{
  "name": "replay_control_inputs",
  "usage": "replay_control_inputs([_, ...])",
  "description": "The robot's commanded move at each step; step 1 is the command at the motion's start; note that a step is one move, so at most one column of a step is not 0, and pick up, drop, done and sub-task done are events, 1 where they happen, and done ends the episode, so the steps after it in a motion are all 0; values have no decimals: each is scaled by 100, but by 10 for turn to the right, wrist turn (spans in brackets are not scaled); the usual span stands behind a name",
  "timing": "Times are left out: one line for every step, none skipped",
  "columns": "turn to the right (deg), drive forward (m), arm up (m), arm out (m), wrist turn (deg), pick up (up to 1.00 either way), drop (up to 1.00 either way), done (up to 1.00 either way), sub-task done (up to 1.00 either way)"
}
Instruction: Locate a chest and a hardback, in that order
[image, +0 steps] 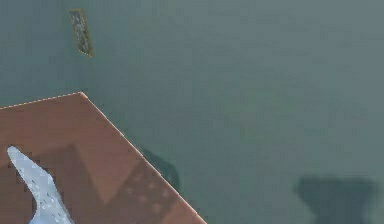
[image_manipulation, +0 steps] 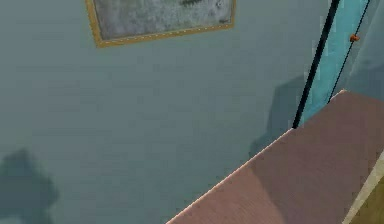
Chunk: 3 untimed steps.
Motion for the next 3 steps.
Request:
replay_control_inputs([450, 0, 0, 0, 0, 0, 0, 0, 0])
replay_control_inputs([360, 0, 0, 0, 0, 0, 0, 0, 0])
replay_control_inputs([0, 5, 0, 0, 0, 0, 0, 0, 0])
